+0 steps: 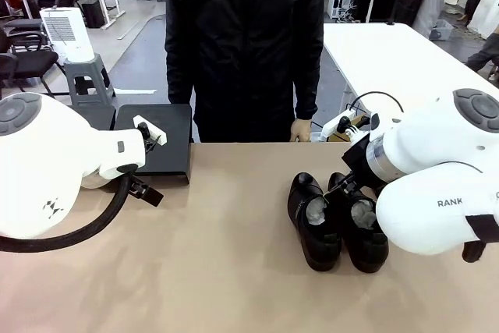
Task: Organize the shoes by placing them on the stand.
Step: Pick up one Shoe and place it in the middle of the table.
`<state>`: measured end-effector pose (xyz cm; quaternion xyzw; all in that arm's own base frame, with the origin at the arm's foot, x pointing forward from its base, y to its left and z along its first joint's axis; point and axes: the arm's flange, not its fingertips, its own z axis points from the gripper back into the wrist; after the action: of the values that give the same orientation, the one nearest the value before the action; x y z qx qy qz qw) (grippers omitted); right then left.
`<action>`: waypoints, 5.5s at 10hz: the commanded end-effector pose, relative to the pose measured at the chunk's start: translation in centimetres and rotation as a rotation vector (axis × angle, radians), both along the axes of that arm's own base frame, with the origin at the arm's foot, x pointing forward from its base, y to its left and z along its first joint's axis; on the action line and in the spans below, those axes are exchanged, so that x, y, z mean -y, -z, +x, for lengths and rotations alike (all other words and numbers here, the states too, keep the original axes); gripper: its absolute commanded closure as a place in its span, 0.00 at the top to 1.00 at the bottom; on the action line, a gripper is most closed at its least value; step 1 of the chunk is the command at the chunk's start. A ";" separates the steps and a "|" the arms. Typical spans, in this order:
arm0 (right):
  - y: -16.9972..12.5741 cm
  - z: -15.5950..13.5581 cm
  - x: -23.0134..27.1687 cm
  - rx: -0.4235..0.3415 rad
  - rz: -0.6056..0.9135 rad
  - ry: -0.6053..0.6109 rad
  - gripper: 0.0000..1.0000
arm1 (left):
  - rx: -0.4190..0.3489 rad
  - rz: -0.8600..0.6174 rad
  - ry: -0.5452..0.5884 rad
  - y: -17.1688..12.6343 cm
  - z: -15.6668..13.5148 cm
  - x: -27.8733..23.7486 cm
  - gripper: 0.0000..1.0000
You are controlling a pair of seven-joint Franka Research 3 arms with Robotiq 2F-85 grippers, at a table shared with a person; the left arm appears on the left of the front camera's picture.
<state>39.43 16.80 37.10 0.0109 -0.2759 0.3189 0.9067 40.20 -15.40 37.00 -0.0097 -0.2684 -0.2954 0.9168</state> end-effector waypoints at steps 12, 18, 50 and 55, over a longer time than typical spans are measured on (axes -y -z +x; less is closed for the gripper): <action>-12.8 -6.9 23.7 0.004 0.489 0.116 1.00 | -0.094 -0.436 -0.011 -13.2 -3.7 -16.2 1.00; -13.3 -6.1 24.2 -0.037 0.489 0.120 1.00 | -0.109 -0.434 -0.019 -13.4 -3.8 -15.9 1.00; -13.2 -6.7 5.3 -0.267 0.033 0.272 1.00 | -0.109 -0.434 -0.019 -13.4 -3.8 -15.9 1.00; -13.7 -7.9 -4.0 -0.338 -0.221 0.485 1.00 | -0.109 -0.434 -0.019 -13.4 -3.8 -15.9 1.00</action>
<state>30.13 20.69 49.95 -0.1061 -0.0973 0.1280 0.9813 36.28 0.27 50.49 -0.2119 -0.2727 -0.2157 0.9133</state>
